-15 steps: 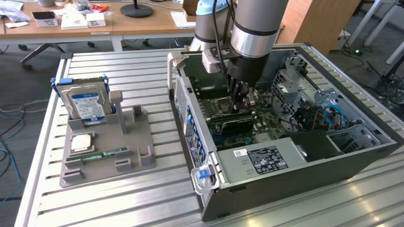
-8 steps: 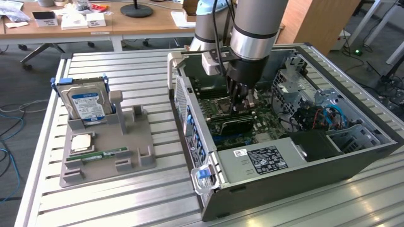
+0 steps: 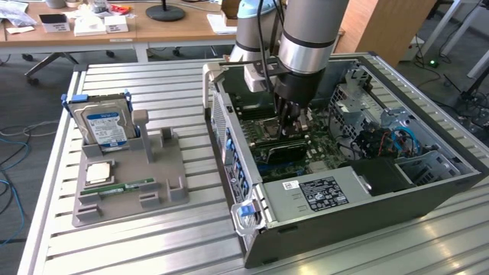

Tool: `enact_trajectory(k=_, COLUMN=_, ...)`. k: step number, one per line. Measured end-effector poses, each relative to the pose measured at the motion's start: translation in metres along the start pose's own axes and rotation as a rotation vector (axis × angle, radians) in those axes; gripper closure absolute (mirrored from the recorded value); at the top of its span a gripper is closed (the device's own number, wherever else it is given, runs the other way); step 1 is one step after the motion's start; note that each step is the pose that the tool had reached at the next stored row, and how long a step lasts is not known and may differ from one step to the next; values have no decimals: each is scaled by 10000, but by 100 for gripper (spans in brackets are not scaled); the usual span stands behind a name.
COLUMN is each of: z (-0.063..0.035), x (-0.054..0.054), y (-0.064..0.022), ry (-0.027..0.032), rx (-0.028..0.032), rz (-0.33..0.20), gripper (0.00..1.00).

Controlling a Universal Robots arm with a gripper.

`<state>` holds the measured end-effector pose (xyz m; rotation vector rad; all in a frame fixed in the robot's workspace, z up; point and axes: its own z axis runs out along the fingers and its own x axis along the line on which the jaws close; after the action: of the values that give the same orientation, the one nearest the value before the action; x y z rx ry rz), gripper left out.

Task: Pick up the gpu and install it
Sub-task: 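Press down on the gpu until it lock into place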

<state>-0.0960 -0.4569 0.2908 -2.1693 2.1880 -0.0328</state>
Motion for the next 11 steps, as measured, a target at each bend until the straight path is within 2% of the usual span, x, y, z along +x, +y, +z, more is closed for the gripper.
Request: enact_trajectory(k=11, z=5, x=0, y=9, ry=-5, rx=6, rz=3, gripper=90)
